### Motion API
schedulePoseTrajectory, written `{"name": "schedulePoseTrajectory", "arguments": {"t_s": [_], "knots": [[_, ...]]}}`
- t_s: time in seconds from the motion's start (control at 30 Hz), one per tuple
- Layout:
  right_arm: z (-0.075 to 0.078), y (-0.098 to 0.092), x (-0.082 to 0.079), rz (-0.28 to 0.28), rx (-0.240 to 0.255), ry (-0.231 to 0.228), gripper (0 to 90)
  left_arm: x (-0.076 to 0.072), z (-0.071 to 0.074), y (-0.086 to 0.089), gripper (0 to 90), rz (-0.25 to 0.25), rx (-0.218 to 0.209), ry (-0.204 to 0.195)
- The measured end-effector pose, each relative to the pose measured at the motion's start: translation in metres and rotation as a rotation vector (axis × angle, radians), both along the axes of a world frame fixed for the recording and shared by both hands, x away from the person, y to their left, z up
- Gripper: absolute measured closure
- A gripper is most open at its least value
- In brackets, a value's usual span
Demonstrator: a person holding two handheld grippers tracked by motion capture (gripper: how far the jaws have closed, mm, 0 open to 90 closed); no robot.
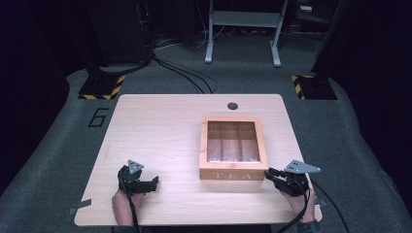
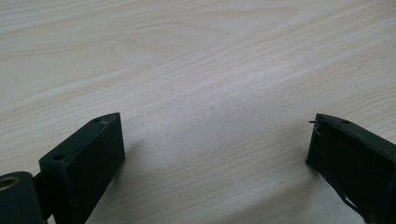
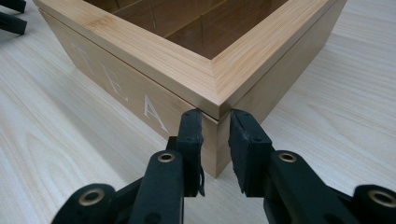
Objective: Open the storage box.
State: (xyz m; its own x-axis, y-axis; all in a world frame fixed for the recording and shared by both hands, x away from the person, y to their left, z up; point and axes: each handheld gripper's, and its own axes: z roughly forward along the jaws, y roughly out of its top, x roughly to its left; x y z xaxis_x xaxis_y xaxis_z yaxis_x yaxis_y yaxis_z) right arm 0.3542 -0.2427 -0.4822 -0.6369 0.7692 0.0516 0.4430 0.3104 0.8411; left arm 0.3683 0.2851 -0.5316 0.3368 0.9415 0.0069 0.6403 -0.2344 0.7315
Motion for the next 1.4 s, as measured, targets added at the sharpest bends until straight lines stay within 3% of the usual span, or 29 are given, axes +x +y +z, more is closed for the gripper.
{"name": "schedulePoseTrajectory", "arguments": {"t_s": [0.17,0.3,0.9,1.17,1.4], "knots": [[-0.001,0.0,-0.001,0.002,0.003,-0.014,75.2,0.0,0.0,0.0,3.7,0.0,0.0,0.001],[-0.002,-0.003,-0.002,0.002,0.038,-0.019,76.6,0.0,0.0,0.0,3.7,0.001,0.0,0.001],[0.005,-0.006,-0.003,0.005,0.1,-0.066,81.9,0.0,0.0,0.0,3.7,0.004,0.0,-0.003],[0.009,-0.006,-0.001,0.005,0.13,-0.111,82.5,0.0,0.0,0.0,3.6,0.004,-0.001,-0.003],[0.016,-0.005,0.002,0.008,0.126,-0.14,83.1,0.0,0.0,0.0,3.7,0.004,-0.001,-0.003]]}}
